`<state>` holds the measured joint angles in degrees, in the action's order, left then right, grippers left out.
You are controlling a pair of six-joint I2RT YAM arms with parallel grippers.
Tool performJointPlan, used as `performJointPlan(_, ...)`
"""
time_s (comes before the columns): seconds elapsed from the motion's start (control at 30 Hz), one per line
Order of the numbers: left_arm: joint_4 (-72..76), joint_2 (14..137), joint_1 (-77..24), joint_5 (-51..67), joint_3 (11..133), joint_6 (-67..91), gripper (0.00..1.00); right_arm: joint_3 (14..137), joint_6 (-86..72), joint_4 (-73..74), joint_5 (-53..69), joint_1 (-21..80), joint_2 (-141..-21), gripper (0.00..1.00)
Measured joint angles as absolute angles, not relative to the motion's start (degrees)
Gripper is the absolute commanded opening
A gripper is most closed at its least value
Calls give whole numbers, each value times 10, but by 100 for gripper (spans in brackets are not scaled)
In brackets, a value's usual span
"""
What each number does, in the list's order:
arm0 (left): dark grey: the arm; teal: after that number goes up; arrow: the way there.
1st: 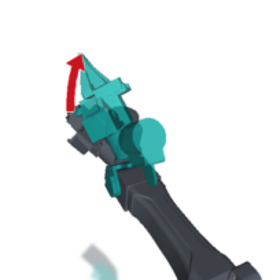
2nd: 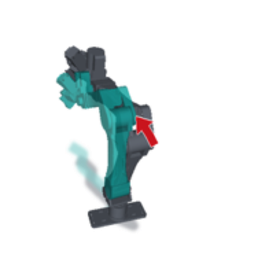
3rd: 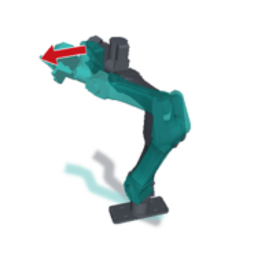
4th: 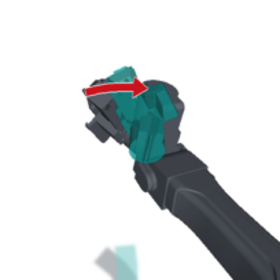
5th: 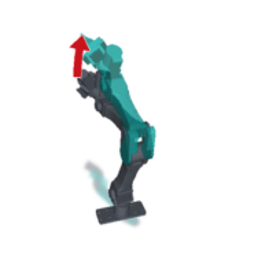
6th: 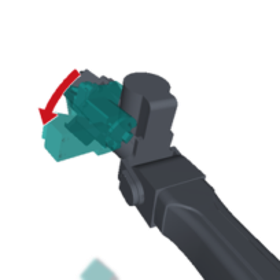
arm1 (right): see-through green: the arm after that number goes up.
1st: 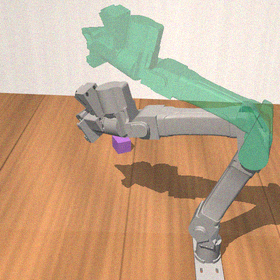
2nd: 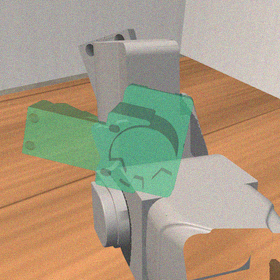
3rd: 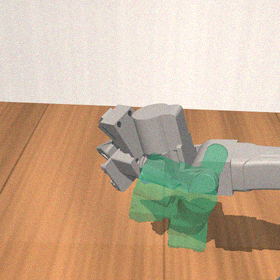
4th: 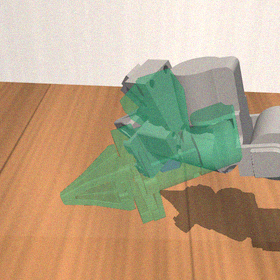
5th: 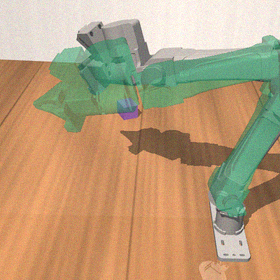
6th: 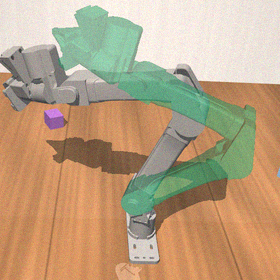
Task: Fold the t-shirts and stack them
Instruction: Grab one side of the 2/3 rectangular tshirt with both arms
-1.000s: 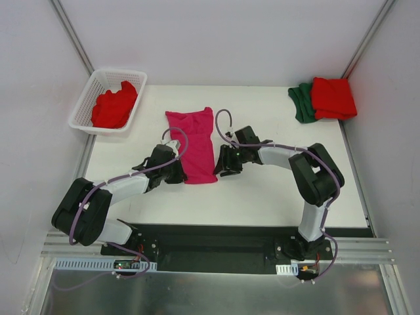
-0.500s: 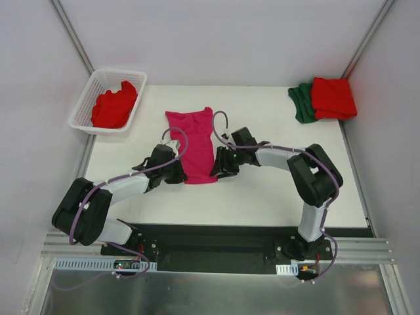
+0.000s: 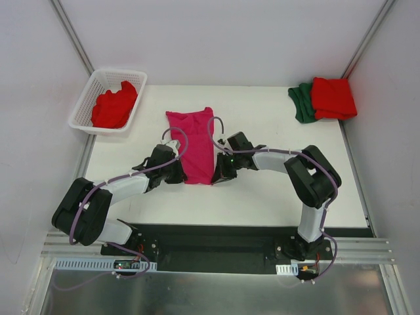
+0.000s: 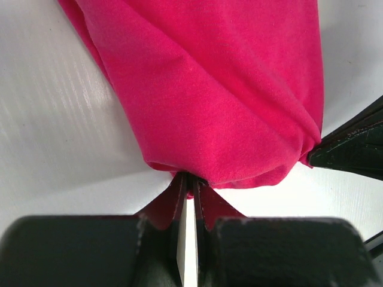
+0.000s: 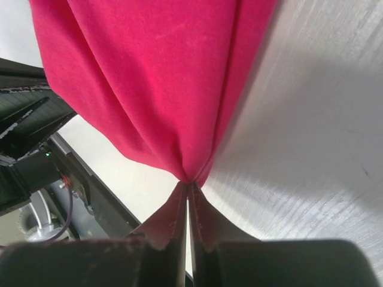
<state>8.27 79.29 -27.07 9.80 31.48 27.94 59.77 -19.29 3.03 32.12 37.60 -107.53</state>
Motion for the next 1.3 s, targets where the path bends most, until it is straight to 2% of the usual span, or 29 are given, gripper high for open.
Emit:
performJointPlan(0.4,69,756,-271,105,298,284,0,579,-192,37,315,376,-1058,1)
performJointPlan(0.83,-12,680,-285,177,293,296,0,564,-170,105,300,382,-996,1)
performJointPlan(1.3,-95,616,-285,180,359,296,0,648,-144,175,289,382,-983,1)
